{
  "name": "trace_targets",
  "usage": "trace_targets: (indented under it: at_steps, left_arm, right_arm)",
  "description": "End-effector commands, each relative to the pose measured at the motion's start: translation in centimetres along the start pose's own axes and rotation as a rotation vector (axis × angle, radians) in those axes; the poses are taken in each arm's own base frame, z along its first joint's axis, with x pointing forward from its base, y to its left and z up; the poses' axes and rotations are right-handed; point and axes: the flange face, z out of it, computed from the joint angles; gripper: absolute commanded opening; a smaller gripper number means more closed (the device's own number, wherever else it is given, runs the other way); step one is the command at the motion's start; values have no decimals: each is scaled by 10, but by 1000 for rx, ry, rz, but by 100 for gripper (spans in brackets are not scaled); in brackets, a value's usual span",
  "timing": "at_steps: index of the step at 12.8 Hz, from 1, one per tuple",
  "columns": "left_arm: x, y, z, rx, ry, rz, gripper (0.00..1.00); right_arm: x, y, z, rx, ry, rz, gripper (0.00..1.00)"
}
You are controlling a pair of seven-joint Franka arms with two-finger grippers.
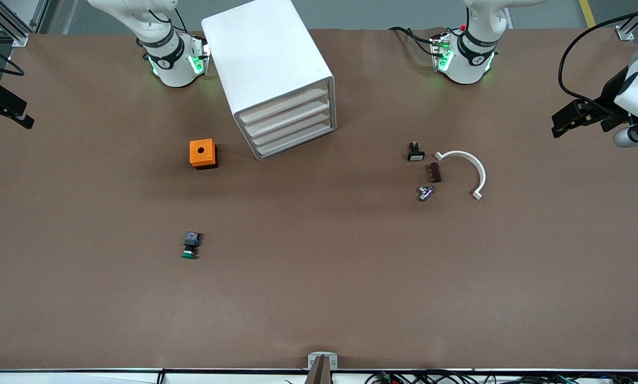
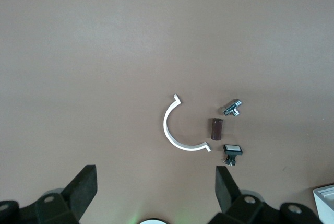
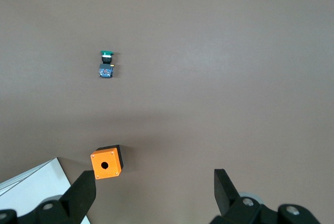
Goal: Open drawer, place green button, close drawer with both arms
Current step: 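Move the left gripper toward the handle of the white drawer cabinet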
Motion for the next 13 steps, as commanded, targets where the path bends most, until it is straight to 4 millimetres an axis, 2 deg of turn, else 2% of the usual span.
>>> trace_targets:
  at_steps: [1,4,6,10,13]
  left_arm:
    - [2,0,-5,0,0,18,100]
    - [3,1,-4,0,-3,18,100]
    - [17,3,12,-3,-31,17,100]
    - [47,16,65,-21,-96,-33,100]
    - [65,46,110,-16,-146,-136,100]
  right_arm:
    - [-10,1,-3,10,7,-9,100]
    - [-9,1,-3,10,9,-9,100]
    - [-10,1,-3,10,7,-9,100]
    - [-9,0,-2,10,7,-11,100]
    - [-9,2,-2,10,6,-7,100]
